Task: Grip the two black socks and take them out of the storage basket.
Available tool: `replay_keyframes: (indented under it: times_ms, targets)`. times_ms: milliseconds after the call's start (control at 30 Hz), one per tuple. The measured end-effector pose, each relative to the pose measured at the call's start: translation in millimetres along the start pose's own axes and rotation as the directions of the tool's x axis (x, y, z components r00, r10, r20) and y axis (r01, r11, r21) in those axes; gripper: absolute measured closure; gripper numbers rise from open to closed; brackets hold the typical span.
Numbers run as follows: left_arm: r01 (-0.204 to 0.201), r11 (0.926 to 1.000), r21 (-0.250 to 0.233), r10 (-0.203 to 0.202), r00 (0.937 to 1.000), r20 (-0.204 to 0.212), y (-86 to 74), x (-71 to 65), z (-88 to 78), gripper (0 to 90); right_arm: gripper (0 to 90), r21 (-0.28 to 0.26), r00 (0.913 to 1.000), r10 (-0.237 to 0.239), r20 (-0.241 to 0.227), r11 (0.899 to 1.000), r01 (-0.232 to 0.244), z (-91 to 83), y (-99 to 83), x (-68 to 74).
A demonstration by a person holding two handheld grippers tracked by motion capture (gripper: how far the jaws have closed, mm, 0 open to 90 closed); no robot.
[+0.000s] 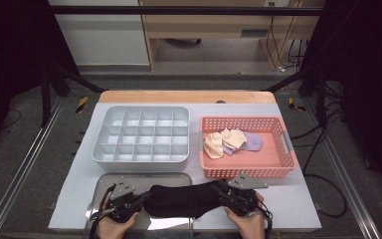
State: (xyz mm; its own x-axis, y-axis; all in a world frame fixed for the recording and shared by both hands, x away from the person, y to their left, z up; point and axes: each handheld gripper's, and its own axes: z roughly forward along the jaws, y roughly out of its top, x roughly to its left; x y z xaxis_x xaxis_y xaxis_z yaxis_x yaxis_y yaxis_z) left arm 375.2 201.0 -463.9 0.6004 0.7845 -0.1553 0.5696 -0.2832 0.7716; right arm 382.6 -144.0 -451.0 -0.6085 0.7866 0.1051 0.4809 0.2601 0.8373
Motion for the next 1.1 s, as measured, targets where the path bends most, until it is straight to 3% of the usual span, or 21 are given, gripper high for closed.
replay_keyframes:
  times_ms: [67, 133, 267, 333, 400, 567, 667, 800, 867, 933, 1100]
  targets:
    - [-0.009, 1.0000, 0.002, 0.009, 0.9999, -0.006, -0.3, -0.5, 0.7, 87.4, 69.1, 0.026, 0.9974, 0.009, -0.071, 1.000, -0.007, 8.1, -1.6, 10.9]
    - [-0.012, 0.9999, 0.004, 0.012, 0.9999, -0.006, -0.6, -0.4, 1.1, 87.3, 67.8, 0.040, 0.9956, 0.000, -0.094, 0.999, 0.004, 15.3, -3.5, 17.5]
    - [-0.009, 0.9999, 0.006, 0.009, 1.0000, -0.003, -1.2, 0.1, 2.0, 87.3, 65.4, 0.068, 0.9973, -0.034, -0.065, 0.997, 0.038, 28.0, -8.2, 23.4]
    - [-0.008, 1.0000, 0.005, 0.008, 1.0000, -0.005, -1.2, 0.5, 1.7, 87.3, 74.6, 0.100, 0.9976, -0.042, -0.056, 0.994, 0.047, 34.6, -11.3, 22.9]
    - [-0.007, 1.0000, 0.005, 0.007, 1.0000, -0.003, -1.3, 0.9, 1.7, 87.3, 83.9, 0.097, 0.9965, -0.040, -0.074, 0.994, 0.047, 30.1, -9.4, 22.0]
    - [0.002, 1.0000, 0.000, -0.002, 1.0000, 0.007, -1.3, 1.4, 0.6, 87.3, 84.5, 0.060, 0.9915, -0.024, -0.128, 0.998, 0.031, 12.3, -3.7, 18.1]
    - [0.014, 0.9999, -0.004, -0.014, 0.9996, 0.026, -0.7, 2.4, -0.5, 87.2, 84.2, 0.077, 0.9864, -0.004, -0.164, 0.997, 0.017, 4.2, -4.1, 15.8]
    - [0.031, 0.9995, -0.006, -0.030, 0.9988, 0.039, -0.6, 5.1, -3.1, 87.2, 81.4, 0.154, 0.9789, -0.007, -0.204, 0.987, 0.039, 7.0, -7.4, 17.5]
    - [0.032, 0.9995, -0.001, -0.032, 0.9988, 0.039, -1.0, 5.5, -4.0, 87.2, 74.1, 0.176, 0.9835, -0.021, -0.180, 0.983, 0.053, 12.9, -10.6, 18.6]
    - [0.025, 0.9996, 0.009, -0.025, 0.9990, 0.036, -2.2, 4.5, -4.0, 86.9, 68.0, 0.181, 0.9880, -0.034, -0.150, 0.982, 0.062, 17.9, -13.5, 19.5]
    - [0.014, 0.9998, 0.014, -0.015, 0.9992, 0.038, -3.5, 2.3, -3.7, 78.9, 62.8, 0.132, 0.9882, -0.027, -0.151, 0.990, 0.047, 14.1, -12.0, 18.3]
